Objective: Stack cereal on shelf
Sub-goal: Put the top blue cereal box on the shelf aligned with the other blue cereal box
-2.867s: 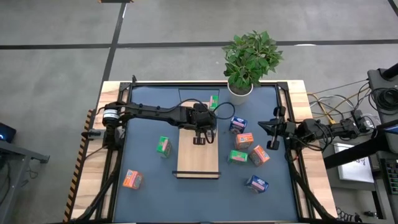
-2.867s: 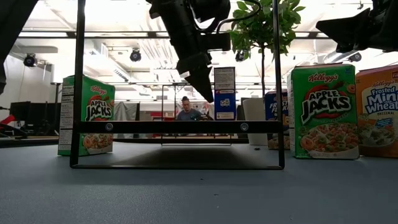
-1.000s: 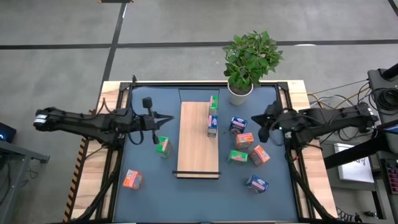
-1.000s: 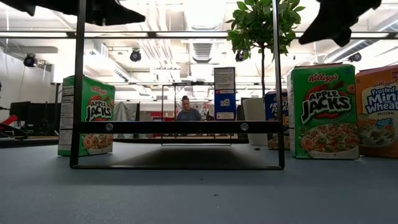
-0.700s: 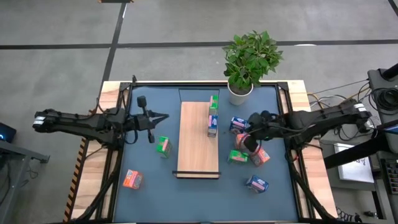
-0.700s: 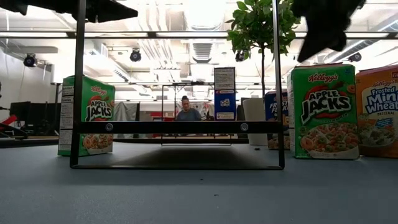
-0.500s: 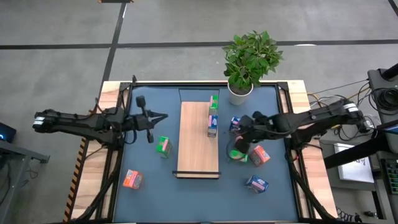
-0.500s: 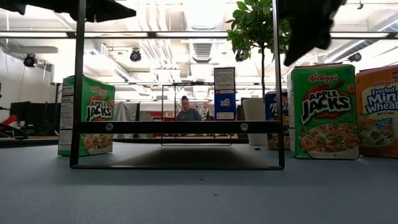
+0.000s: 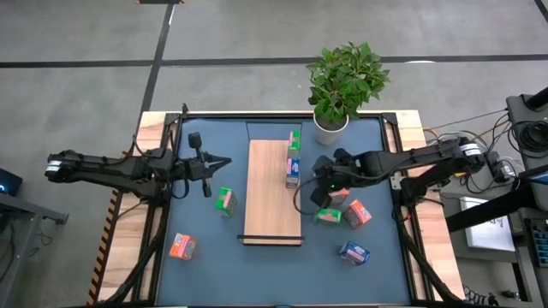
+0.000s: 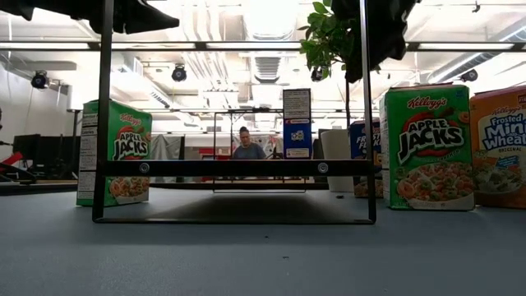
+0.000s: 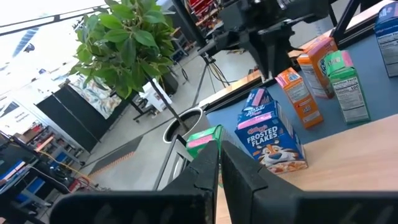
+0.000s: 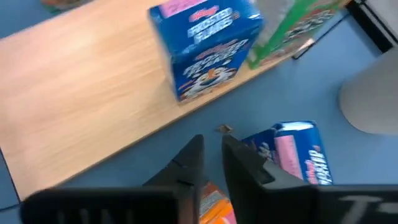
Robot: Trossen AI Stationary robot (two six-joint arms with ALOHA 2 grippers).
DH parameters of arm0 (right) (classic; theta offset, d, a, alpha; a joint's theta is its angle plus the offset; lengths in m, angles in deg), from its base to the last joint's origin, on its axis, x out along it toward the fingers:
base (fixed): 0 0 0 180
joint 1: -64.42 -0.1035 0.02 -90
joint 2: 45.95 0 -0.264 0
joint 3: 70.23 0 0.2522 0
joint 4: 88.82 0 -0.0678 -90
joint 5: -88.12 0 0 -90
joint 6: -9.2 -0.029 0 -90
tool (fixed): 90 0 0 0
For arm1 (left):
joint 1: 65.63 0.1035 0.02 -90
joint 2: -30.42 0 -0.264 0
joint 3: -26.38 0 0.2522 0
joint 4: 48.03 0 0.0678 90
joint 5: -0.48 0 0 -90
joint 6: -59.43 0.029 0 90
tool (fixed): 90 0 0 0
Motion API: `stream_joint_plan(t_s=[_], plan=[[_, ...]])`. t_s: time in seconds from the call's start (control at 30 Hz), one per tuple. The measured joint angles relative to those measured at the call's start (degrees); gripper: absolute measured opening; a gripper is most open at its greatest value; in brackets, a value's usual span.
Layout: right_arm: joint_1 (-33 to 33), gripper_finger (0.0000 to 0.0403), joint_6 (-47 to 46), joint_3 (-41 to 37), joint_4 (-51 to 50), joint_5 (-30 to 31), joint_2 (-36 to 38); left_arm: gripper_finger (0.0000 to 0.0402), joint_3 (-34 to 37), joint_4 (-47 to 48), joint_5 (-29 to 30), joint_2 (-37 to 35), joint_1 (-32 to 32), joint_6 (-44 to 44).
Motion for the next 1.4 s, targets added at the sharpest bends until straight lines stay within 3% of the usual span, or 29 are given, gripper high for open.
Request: stream_joint_plan(t_s=[0.33, 0.63, 1.0, 1.23, 1.4], plan=[[2.55, 0.0202, 7.37, -1.17, -2.85, 4.09, 0.32, 0.0001, 0.0, 0.03, 0.0, 0.07, 0.0, 0.0], [3.79, 0.0275, 9.12, -6.95, -2.14, 4.62, 1.84, 0.0001, 0.0, 0.51, 0.0, 0.22, 0.0, -0.1], [7.67, 0.0278, 10.45, -16.88, 4.69, 4.95, 6.59, 0.0001, 0.0, 0.4, -0.02, 0.45, 0.0, -0.17], [9.69, 0.0274, 12.49, -20.52, 11.2, -0.79, 6.99, 0.0001, 0.0, 0.42, -0.02, 0.51, 0.0, -0.18], [9.68, 0.0248, 12.5, -20.66, 11.6, -1.17, 6.99, 0.0001, 0.0, 0.45, -0.02, 0.76, 0.0, -0.2]])
